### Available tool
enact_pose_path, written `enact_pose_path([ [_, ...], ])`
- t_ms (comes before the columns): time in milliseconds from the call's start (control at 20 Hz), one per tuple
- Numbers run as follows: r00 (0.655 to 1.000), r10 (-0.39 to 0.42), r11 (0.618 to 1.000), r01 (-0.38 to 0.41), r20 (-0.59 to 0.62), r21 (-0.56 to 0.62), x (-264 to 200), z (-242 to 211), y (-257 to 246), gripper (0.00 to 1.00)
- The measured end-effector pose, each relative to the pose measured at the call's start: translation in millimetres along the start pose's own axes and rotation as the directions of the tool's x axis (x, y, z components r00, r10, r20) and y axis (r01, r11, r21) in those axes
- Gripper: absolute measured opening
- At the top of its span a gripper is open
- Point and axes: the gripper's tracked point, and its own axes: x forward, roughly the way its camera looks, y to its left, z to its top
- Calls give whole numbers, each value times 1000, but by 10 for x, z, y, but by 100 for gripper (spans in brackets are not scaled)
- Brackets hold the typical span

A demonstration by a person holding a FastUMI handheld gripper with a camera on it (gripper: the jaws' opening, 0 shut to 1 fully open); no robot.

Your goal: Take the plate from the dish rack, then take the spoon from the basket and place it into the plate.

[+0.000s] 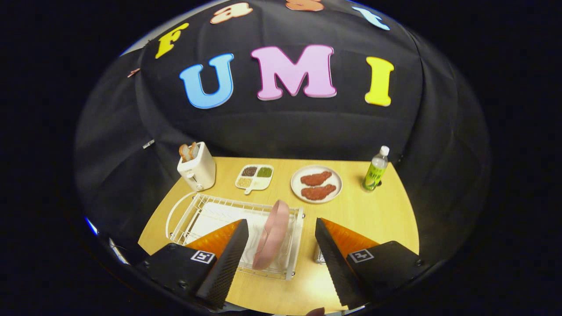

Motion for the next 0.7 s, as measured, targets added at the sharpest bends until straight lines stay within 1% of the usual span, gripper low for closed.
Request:
enact_pose_path([
  [100, 998, -32, 999, 33, -61, 12, 178, -121, 10, 92],
  [200, 990, -76, 997, 79, -117, 15, 350, -253, -6, 87],
  [250, 985, -100, 995, 103, -144, 15, 444, -327, -17, 81],
  [350, 970, -147, 987, 156, -192, 34, 604, -454, -7, 75],
  [500, 951, -209, 970, 232, -228, 78, 782, -600, -7, 71],
  [550, 940, -240, 961, 265, -241, 80, 831, -645, -30, 58],
  [650, 906, -318, 936, 347, -280, 61, 847, -750, -125, 33],
  [700, 893, -354, 924, 379, -278, 42, 852, -748, -180, 32],
])
